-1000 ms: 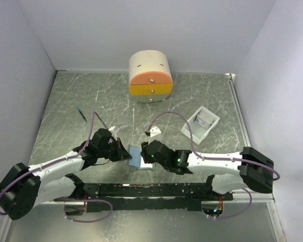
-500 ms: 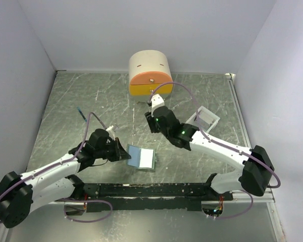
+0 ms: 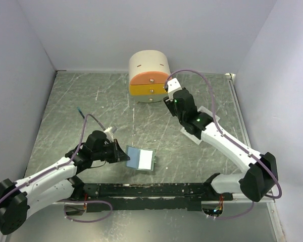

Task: Put the credit cards into the card holder
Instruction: Pick up the credit card from the storage box.

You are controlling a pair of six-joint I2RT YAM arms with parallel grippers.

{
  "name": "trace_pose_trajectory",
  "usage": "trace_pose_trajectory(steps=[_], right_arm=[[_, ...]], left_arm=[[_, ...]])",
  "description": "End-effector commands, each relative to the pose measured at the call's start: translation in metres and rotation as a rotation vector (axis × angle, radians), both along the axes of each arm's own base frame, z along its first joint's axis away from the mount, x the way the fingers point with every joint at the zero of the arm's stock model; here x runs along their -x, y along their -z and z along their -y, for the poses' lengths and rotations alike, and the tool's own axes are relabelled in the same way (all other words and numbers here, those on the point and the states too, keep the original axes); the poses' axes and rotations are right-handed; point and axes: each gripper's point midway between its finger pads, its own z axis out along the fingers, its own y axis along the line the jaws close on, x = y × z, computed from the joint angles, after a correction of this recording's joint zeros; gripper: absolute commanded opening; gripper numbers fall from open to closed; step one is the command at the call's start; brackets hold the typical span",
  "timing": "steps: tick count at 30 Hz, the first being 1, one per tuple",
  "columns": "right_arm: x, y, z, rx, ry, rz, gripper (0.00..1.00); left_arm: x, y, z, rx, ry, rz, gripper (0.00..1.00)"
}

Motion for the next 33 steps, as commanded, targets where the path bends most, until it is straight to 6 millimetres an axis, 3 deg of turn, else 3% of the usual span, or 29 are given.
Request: trace_pose_trajectory(steps=[1,10,14,17,22,27,33], right_arm=[[-0.01,0.003,0.024,0.129,0.003,-0.019,0.52],[-0.017,0.037,0.084,0.283,0.067,-0.183,0.51],[-0.021,0.05,0.101,0.309,0.108,-0.225,0.51],[-0.02,0.07,0.115,0.32,0.128,-0.28,0.48],[-0.013,0.1,0.125,0.335,0.125,-0.38,0.43],[0.001,0.125,0.147,0.415,0.151,-0.446,0.43],[0.007,0.137,0.153,0.458,0.066,-0.423,0.42]], left_arm=[[0.007,-0.006,0.001,0.034,0.035,0.015,0.07],[0.011,-0.006,-0.001,0.033,0.049,0.023,0.07],[0.008,-0.006,0.0,0.029,0.047,0.025,0.07],[0.006,-0.008,0.003,0.043,0.055,0.041,0.07],[0.004,-0.008,0.004,0.06,0.041,0.047,0.07],[0.008,-0.004,0.002,0.063,0.044,0.036,0.07],[0.008,-0.003,0.002,0.049,0.052,0.034,0.07]])
